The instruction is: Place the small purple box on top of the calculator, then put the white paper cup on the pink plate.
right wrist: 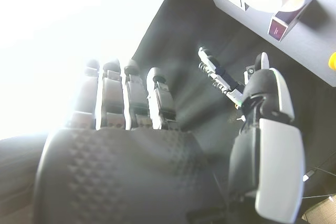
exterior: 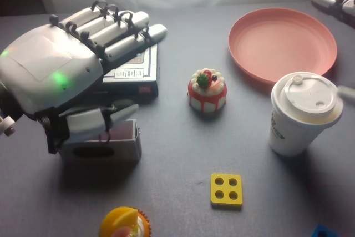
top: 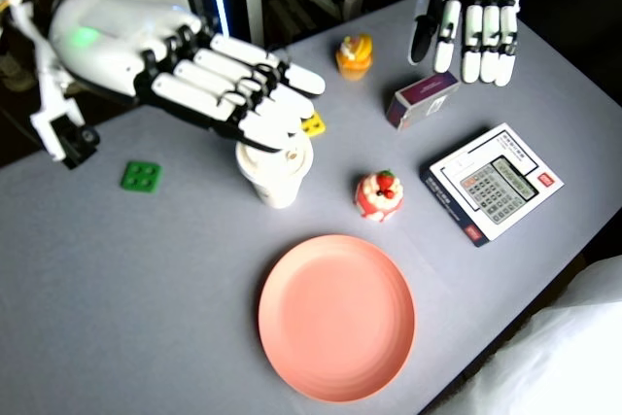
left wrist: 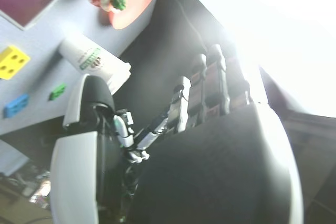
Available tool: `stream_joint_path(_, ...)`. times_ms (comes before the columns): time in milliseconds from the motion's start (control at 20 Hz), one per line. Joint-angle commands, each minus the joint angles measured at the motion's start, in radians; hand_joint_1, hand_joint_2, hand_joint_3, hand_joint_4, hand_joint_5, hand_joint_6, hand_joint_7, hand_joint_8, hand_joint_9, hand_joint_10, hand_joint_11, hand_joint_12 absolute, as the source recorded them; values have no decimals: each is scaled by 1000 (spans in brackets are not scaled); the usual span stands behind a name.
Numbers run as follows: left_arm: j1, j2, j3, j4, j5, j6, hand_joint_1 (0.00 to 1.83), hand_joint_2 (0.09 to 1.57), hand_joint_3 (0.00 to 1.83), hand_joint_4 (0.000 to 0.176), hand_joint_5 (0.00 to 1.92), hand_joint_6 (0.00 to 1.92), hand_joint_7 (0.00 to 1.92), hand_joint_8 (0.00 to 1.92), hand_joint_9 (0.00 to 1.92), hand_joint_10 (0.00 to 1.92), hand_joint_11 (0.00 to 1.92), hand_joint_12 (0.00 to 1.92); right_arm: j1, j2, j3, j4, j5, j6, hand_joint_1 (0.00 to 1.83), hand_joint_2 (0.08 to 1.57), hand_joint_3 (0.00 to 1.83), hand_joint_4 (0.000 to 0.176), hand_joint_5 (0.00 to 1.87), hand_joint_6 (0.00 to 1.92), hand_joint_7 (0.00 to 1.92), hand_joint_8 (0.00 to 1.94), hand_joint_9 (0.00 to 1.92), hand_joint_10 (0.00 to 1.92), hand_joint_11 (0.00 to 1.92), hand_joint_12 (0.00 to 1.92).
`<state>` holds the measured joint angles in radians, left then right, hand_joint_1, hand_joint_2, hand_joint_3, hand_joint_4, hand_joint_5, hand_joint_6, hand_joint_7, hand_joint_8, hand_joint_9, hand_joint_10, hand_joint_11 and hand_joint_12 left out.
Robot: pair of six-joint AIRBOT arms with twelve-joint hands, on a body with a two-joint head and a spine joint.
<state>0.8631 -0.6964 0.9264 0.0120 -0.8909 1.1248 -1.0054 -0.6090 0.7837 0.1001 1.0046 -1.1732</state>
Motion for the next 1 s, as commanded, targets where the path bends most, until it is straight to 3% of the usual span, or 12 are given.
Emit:
stream_joint_path(0, -19, -10, -2, 2, -124, 5, 983, 1217, 0, 49, 110, 13, 28, 3, 211, 122, 0, 1420, 18, -3, 0, 9, 122, -4, 316, 1242, 42, 0, 0, 0, 0, 0, 0, 63, 0, 937)
stream_joint_path(50, -19, -10, -3, 2, -126, 5, 1130, 1171, 0, 23, 139, 13, 79, 11, 289, 161, 9, 1637, 18, -4, 0, 9, 123, -4, 329, 1251, 21, 0, 0, 0, 0, 0, 3, 36, 0, 862)
stream_joint_path(100, -19, -10, -4, 2, -131, 6, 1143, 1162, 0, 7, 152, 10, 106, 11, 276, 155, 1, 1646, 19, -4, 0, 9, 123, -5, 332, 1253, 16, 0, 0, 0, 0, 0, 0, 29, 0, 845)
stream_joint_path(150, -19, -10, -5, 2, -135, 6, 996, 1190, 0, 10, 126, 3, 113, 7, 211, 123, 0, 1561, 19, -4, 0, 9, 123, -5, 345, 1259, 16, 0, 0, 0, 0, 0, 3, 29, 0, 838)
stream_joint_path(300, -19, 0, -10, 2, -130, 6, 558, 1252, 5, 29, 38, 0, 82, 1, 107, 28, 0, 513, 19, -4, 0, 10, 123, -5, 359, 1259, 7, 0, 0, 0, 0, 0, 0, 0, 0, 761)
stream_joint_path(400, -18, 18, -19, 1, -91, 6, 467, 1223, 0, 59, 2, 0, 24, 0, 54, 2, 0, 275, 19, -4, -1, 13, 124, -5, 328, 1259, 1, 0, 0, 0, 0, 0, 0, 0, 0, 623)
stream_joint_path(500, -7, 27, -25, -5, -61, 6, 461, 1119, 0, 55, 0, 0, 0, 0, 2, 0, 0, 410, 19, -5, -1, 17, 125, -5, 308, 1270, 2, 0, 0, 0, 0, 0, 0, 0, 0, 641)
stream_joint_path(650, 20, 25, -26, -22, -8, 6, 480, 1035, 0, 68, 0, 0, 0, 0, 23, 7, 0, 189, 19, -8, -1, 22, 125, -5, 349, 1280, 2, 0, 0, 0, 0, 0, 2, 1, 0, 746)
stream_joint_path(750, 45, 17, -23, -43, 17, 6, 501, 1010, 0, 60, 0, 0, 21, 1, 57, 12, 0, 381, 19, -11, -1, 27, 126, -5, 344, 1287, 2, 0, 0, 0, 0, 0, 0, 0, 0, 636)
stream_joint_path(800, 67, 9, -19, -64, 32, 6, 503, 1008, 0, 71, 0, 0, 3, 0, 28, 2, 0, 393, 18, -12, -1, 29, 126, -5, 350, 1287, 2, 0, 0, 0, 0, 0, 0, 0, 0, 577)
stream_joint_path(850, 79, 4, -15, -80, 41, 6, 521, 1001, 0, 51, 0, 0, 21, 4, 51, 11, 0, 622, 18, -13, -1, 30, 126, -5, 354, 1291, 1, 0, 0, 0, 0, 0, 0, 0, 0, 515)
stream_joint_path(950, 103, -11, -3, -113, 53, 6, 570, 995, 0, 13, 2, 0, 65, 8, 81, 21, 0, 727, 18, -15, -1, 32, 126, -5, 337, 1293, 1, 0, 0, 0, 0, 0, 0, 0, 0, 324)
